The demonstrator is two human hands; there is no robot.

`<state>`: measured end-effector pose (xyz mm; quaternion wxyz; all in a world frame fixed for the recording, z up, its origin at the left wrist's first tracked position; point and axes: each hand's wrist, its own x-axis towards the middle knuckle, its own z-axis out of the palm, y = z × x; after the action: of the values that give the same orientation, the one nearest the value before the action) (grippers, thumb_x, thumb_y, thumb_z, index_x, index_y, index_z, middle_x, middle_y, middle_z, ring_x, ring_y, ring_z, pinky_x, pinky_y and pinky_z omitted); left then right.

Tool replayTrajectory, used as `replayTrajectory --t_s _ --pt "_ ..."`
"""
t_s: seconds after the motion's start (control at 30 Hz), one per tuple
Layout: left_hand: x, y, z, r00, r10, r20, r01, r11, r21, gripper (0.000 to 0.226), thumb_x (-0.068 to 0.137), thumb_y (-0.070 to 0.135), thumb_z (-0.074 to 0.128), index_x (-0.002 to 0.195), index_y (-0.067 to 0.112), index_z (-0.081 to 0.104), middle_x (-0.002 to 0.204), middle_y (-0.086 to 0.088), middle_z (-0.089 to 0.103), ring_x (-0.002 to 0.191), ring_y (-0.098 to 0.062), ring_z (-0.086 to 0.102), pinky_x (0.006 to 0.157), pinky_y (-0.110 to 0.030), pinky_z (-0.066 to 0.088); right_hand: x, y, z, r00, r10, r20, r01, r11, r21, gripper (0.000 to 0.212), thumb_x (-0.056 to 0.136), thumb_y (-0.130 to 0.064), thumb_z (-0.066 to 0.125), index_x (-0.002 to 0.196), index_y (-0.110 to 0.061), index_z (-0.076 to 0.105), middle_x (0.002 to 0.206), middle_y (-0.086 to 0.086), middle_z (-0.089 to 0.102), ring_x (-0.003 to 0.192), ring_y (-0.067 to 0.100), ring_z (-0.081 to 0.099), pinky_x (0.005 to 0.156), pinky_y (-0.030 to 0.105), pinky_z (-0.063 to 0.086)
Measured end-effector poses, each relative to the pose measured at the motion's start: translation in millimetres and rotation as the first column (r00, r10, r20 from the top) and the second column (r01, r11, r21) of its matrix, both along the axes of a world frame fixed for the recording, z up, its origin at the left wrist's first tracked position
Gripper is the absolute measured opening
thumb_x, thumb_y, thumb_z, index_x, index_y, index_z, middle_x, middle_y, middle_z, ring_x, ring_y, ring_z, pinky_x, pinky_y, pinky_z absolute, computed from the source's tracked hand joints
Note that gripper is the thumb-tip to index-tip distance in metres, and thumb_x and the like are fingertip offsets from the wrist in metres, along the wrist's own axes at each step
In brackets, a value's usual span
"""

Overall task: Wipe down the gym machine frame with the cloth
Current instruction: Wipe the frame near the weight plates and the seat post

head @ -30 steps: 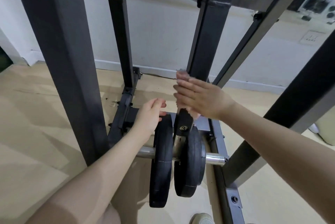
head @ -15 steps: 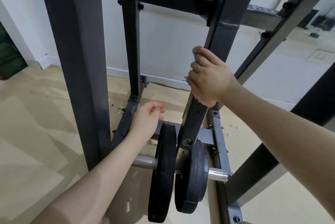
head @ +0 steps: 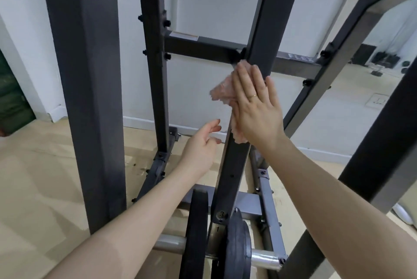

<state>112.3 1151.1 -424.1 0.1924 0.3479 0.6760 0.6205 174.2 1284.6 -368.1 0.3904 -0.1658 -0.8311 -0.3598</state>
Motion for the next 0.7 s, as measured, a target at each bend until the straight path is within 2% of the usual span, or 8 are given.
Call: replayTrajectory --t_s 0.1,0.27,0.37,0.43,0.5,0.57,0.63,0.7 --pt "1 9 11 0.999 -0.025 -0.022 0.026 0.999 0.046 0.047 0.101 0.008 0.032 0.14 0.033 0.038 0.133 0.017 0.047 0.112 -0.002 0.052 0.099 -0.024 0.04 -5 1 -15 0.989 0.086 -0.122 -0.104 0.983 -0.152 0.052 0.101 -0.032 0.026 0.147 -0.007 0.028 0.154 0.011 0.028 0.143 0.028 0.016 0.117 0.043 0.015" --pt "3 12 18 0.998 -0.067 -0.014 0.068 0.996 0.063 0.048 0.101 0.006 0.033 0.142 0.032 0.035 0.141 0.012 0.043 0.12 -0.003 0.047 0.105 -0.025 0.035 20 -8 -64 0.988 0.004 -0.154 -0.063 0.924 -0.377 0.059 0.099 -0.039 0.027 0.144 -0.001 0.021 0.151 0.019 0.018 0.14 0.035 0.018 0.111 0.051 0.031" --pt "1 22 38 0.997 -0.074 -0.012 0.075 0.995 0.068 0.05 0.1 0.006 0.035 0.143 0.031 0.032 0.14 0.013 0.042 0.122 -0.001 0.042 0.097 -0.014 0.034 7 0 -34 0.972 0.007 -0.237 -0.111 0.898 -0.426 0.066 0.097 -0.044 0.029 0.147 -0.004 0.01 0.154 0.013 0.007 0.143 0.027 0.01 0.117 0.044 0.015" --pt "0 32 54 0.996 -0.08 -0.029 0.083 0.992 0.093 0.048 0.1 0.008 0.037 0.143 0.029 0.032 0.128 0.02 0.047 0.113 0.008 0.046 0.082 -0.002 0.039 -11 7 1 0.933 -0.008 -0.361 -0.204 0.814 -0.545 0.074 0.096 -0.047 0.029 0.149 -0.004 -0.001 0.158 0.009 0.001 0.146 0.023 0.003 0.118 0.038 0.005" --pt "-1 41 68 0.996 -0.074 -0.043 0.078 0.99 0.118 0.045 0.101 0.016 0.037 0.143 0.032 0.032 0.118 0.03 0.046 0.105 0.015 0.047 0.074 0.004 0.039 -19 9 15 0.89 0.024 -0.456 -0.339 0.703 -0.625 0.077 0.094 -0.046 0.034 0.151 -0.006 0.002 0.16 0.011 0.007 0.147 0.024 0.005 0.12 0.038 0.009" --pt "-2 46 74 0.996 -0.052 -0.068 0.062 0.988 0.142 0.043 0.102 0.024 0.035 0.143 0.036 0.032 0.122 0.031 0.046 0.109 0.014 0.047 0.084 0.0 0.04 -16 6 2 0.818 0.157 -0.553 -0.532 0.571 -0.625 0.067 0.096 -0.038 0.033 0.152 -0.013 0.005 0.159 0.008 0.014 0.146 0.022 0.012 0.119 0.042 0.017" --pt "-3 49 74 0.996 -0.032 -0.085 0.045 0.987 0.153 0.042 0.103 0.028 0.034 0.143 0.039 0.033 0.135 0.023 0.046 0.122 0.005 0.045 0.101 -0.017 0.04 -3 -2 -22 0.724 0.285 -0.628 -0.688 0.36 -0.63 0.058 0.101 -0.03 0.032 0.151 -0.02 0.004 0.156 0.011 0.023 0.144 0.023 0.023 0.115 0.047 0.027" --pt "-4 48 76 0.996 -0.032 -0.087 0.043 0.991 0.128 0.041 0.102 0.036 0.032 0.142 0.041 0.032 0.144 0.017 0.04 0.13 -0.004 0.039 0.107 -0.027 0.037 9 -7 -39 0.754 0.36 -0.549 -0.654 0.342 -0.674 0.072 0.099 -0.025 0.041 0.15 -0.022 -0.009 0.151 0.024 0.025 0.14 0.034 0.03 0.111 0.05 0.032"
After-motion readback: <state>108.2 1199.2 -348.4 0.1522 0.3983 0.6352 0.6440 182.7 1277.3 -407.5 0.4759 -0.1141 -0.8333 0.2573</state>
